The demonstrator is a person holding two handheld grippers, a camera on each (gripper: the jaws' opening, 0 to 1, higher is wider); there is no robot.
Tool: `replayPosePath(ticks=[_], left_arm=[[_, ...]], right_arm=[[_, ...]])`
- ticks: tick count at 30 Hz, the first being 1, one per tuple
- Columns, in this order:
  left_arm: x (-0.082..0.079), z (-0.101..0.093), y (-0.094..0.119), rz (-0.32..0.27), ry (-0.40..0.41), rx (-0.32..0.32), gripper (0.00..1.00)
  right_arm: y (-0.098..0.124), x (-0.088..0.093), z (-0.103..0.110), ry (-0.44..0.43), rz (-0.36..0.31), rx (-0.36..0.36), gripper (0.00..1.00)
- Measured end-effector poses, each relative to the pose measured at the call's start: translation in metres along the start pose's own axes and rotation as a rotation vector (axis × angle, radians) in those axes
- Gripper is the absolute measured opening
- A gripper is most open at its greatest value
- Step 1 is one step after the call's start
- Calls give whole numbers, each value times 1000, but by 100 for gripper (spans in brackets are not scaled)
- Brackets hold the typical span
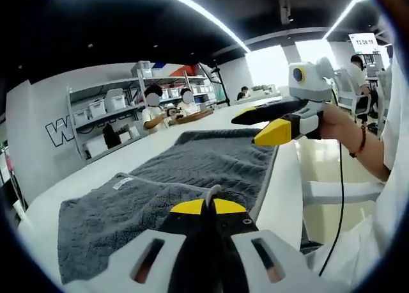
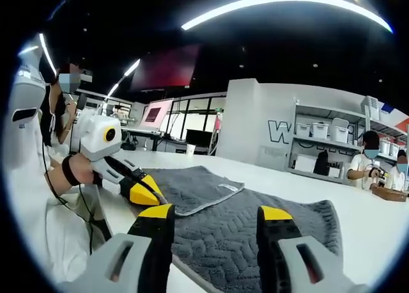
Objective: Open the folded towel by lifting each exposed corner and separating the folded layers until the towel lies flat within the target outline without major curled edges
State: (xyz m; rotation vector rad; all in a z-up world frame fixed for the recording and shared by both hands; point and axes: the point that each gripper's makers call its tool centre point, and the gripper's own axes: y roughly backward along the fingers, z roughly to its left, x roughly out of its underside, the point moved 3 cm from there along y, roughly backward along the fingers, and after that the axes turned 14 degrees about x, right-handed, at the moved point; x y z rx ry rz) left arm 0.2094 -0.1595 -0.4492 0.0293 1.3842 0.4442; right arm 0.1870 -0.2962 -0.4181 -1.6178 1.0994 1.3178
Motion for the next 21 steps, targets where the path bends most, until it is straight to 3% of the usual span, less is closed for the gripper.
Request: replayPosePath(ticks=[6,14,21], left_arm=[[-4,-10,-2,-35,29,76,1],[-7,-7,2,-85,79,60,1],[-10,-9,6,-121,60,80,1]], right_arm=[[-2,-2,3,-1,-1,-6,49],[-10,-8,5,4,2,-8,51],[-17,-14,14,3,-7,-31,51]])
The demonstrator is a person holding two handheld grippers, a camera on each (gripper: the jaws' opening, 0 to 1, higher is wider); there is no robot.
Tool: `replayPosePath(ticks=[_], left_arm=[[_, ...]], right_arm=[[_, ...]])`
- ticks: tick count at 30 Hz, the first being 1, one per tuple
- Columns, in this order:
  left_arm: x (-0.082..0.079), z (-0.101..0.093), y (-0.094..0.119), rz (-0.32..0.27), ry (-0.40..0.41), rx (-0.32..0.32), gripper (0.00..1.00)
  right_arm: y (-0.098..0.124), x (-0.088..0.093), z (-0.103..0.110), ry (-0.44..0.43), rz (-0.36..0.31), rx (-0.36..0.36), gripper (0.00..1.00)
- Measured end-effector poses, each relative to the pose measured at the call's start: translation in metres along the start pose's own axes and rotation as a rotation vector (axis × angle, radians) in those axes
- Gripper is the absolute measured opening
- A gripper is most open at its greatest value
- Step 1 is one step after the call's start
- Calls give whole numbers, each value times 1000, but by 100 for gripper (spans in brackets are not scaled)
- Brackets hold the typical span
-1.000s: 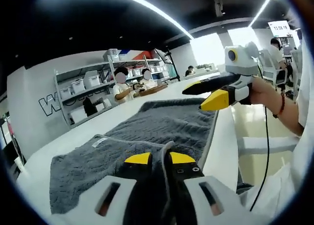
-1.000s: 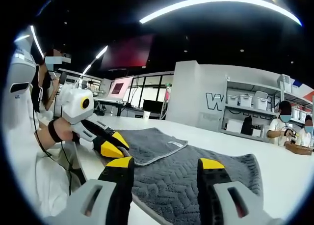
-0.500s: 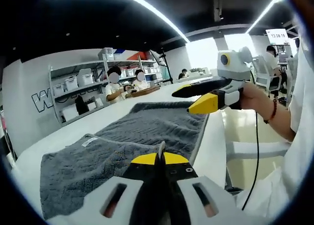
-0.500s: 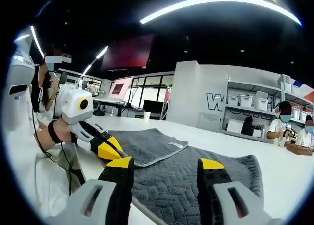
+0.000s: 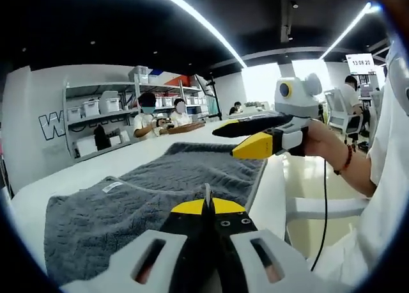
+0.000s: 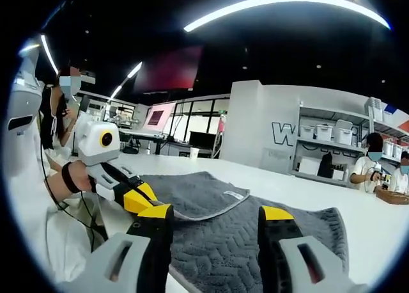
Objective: Open the folded towel by lifting each exposed corner and separating the folded layers until the towel lies flat within the target outline without major curled edges
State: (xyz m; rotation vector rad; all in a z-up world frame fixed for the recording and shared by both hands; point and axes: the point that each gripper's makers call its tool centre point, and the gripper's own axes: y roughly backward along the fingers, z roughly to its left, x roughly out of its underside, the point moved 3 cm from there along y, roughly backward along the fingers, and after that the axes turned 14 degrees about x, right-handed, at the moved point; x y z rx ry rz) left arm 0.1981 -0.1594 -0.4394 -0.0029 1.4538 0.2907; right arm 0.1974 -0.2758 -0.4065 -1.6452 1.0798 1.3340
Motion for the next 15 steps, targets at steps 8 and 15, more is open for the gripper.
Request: replayPosePath(ticks=[8,15], left_arm=[[-4,3,4,-26,12,-5,1],[-7,5,9,-58,20,-11,1]], right_arm=[[-11,-6,4,-8,2,-15,51],[-19,-16,14,-19,-18,-61,50]])
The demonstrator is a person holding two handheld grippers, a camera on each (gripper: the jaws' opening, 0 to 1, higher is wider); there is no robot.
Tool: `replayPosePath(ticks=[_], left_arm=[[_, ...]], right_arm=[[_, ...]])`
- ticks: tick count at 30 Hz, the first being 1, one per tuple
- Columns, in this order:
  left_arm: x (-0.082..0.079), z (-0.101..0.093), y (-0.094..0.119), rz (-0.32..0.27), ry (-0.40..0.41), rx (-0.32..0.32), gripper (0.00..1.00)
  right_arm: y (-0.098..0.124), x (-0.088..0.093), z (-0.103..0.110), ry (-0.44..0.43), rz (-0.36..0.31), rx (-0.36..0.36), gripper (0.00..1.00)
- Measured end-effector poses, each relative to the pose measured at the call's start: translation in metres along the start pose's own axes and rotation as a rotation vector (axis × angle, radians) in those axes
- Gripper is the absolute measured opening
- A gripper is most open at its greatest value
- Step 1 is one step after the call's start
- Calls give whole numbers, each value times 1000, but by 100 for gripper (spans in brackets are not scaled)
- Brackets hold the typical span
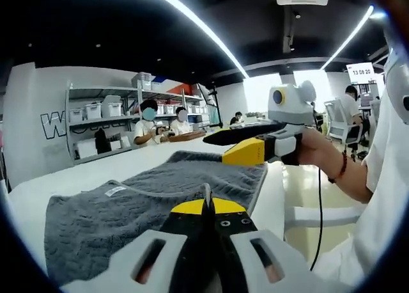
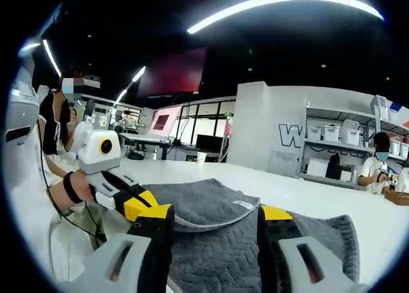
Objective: Open the folded towel by lifting each exposed corner and separating the folded layers until the towel lies flat within the target outline without major curled edges
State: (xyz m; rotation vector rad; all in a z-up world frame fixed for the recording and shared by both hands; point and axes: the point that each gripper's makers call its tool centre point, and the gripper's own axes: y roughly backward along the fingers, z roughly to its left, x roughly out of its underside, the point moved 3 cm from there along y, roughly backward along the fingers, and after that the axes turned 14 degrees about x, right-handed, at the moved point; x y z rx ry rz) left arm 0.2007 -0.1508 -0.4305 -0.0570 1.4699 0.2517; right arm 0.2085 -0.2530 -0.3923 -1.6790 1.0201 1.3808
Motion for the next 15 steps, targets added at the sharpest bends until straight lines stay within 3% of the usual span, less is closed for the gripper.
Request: replayPosePath(ticks=[15], left_arm=[[-3,1,12,-40,-3,-19,1]], right_arm=[[-14,-2,6,20,15,-15,49]])
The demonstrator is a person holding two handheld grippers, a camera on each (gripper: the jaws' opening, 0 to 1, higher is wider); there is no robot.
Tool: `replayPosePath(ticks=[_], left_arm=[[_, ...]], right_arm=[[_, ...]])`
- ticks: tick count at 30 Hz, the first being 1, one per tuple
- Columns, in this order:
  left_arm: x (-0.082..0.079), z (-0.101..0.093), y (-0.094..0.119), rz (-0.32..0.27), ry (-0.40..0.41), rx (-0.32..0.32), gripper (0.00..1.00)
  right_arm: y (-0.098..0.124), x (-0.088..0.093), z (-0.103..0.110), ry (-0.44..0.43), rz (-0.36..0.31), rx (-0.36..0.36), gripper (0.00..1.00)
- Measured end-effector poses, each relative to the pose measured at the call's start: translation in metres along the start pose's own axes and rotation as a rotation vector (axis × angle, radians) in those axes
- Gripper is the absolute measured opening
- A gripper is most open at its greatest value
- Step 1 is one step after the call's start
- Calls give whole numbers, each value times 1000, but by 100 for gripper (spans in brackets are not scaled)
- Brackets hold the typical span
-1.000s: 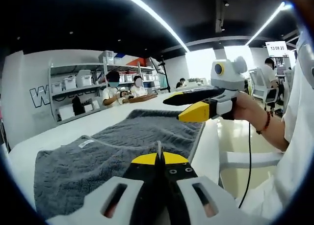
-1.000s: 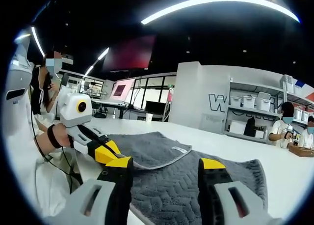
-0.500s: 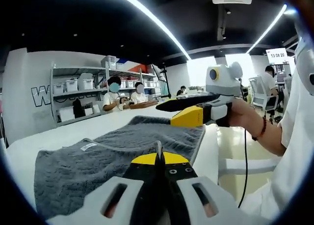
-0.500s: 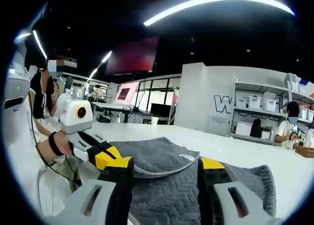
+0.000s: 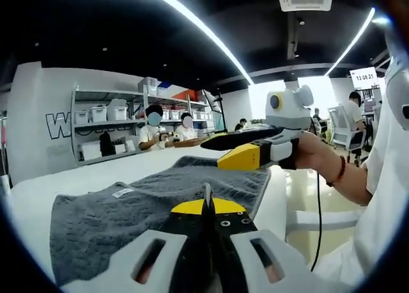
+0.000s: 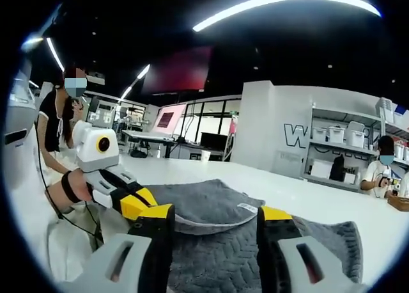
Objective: Open the folded towel by lifting each exposed corner and separating the folded layers until the towel lies flat within the target outline without major curled edges
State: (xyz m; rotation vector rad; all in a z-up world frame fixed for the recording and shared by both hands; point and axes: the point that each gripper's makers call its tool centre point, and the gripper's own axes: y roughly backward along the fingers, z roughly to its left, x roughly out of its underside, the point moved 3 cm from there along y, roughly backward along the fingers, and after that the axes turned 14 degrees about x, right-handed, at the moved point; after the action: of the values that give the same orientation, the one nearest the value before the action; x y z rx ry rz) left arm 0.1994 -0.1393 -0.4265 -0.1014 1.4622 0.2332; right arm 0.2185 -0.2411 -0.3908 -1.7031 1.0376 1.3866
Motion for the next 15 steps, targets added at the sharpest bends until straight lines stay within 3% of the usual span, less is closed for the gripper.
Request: replayPosePath(ticks=[15], left_arm=[[-1,-1,8,-14,-10,-13,1]], right_arm=[[-15,0,0,-28,11,-6,47]])
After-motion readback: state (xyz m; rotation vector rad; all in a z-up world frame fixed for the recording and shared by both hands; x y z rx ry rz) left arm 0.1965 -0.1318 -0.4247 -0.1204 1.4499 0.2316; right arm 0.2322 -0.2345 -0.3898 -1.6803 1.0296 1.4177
